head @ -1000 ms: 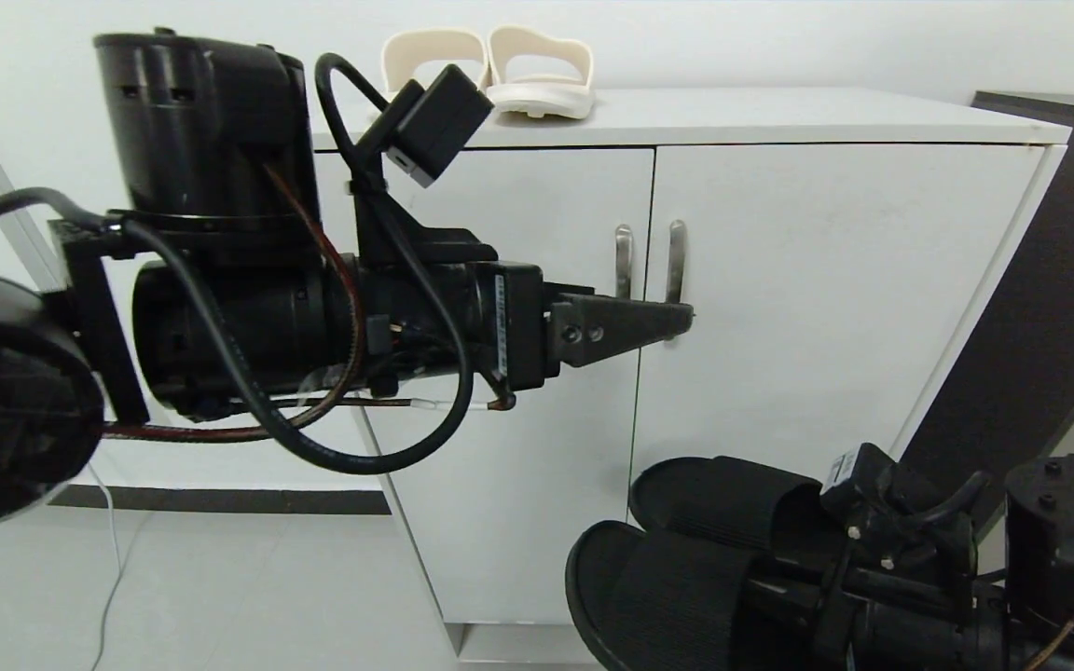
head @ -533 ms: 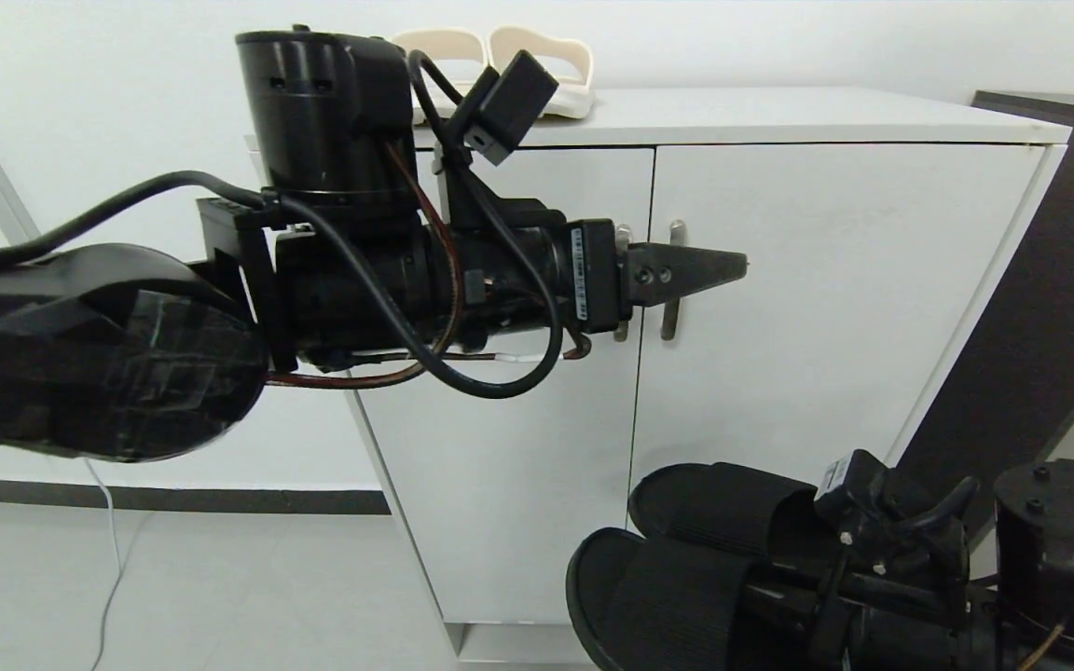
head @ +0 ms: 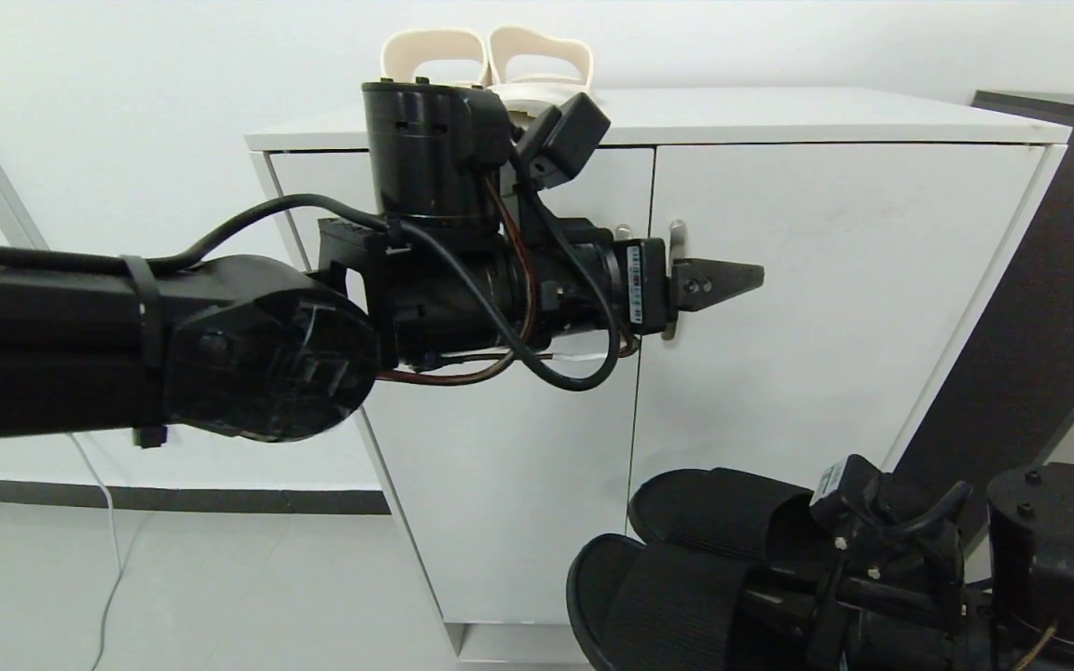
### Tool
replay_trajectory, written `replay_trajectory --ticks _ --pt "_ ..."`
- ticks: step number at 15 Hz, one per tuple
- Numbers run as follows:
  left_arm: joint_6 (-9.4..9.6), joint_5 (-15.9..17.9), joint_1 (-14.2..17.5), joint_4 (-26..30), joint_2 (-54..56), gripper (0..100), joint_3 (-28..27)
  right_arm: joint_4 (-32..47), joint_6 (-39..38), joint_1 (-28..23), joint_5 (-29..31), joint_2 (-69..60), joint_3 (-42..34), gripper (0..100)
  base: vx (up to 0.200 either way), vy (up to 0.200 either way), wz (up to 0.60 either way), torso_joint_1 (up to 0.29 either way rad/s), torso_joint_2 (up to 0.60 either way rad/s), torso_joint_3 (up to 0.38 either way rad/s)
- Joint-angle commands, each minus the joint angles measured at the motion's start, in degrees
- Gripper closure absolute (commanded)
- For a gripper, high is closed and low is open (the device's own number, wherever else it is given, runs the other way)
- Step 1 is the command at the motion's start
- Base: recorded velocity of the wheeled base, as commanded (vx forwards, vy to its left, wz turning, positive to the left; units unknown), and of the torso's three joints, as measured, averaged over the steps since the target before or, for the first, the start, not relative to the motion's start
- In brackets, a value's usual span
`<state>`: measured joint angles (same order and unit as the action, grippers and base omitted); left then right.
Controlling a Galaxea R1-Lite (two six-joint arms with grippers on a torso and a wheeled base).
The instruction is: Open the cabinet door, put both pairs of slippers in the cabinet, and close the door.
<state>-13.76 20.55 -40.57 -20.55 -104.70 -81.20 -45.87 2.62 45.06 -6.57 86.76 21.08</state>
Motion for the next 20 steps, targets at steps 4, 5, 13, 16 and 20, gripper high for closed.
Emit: replay_trajectory --ticks 4,5,13,16,20 --pt "0.49 -0.69 -0.04 -0.01 -5.16 0 -4.23 -0.01 -0.07 0.03 -0.20 1.04 -0.16 100 0.000 0.000 0.00 0.000 0.00 0.000" --pt "0.49 -0.69 0.05 -0.01 -5.51 0 -4.67 -0.09 0.02 0.03 -0.28 1.04 -0.51 100 0.000 0.000 0.00 0.000 0.00 0.000" --pt "0.49 -1.92 0.05 -0.10 -1.20 100 0.43 -0.18 1.07 1.44 -2.22 0.25 -2.18 100 0.000 0.000 0.00 0.000 0.00 0.000" --pt "1.02 -2.01 -0.12 -1.42 2.58 100 5.70 -0.53 1.07 1.53 -2.22 0.43 -2.36 100 0.000 0.000 0.00 0.000 0.00 0.000" --pt "0.84 -2.01 -0.12 -5.64 7.94 100 13.44 -0.53 1.07 1.61 -2.22 0.69 -2.36 100 0.000 0.000 0.00 0.000 0.00 0.000"
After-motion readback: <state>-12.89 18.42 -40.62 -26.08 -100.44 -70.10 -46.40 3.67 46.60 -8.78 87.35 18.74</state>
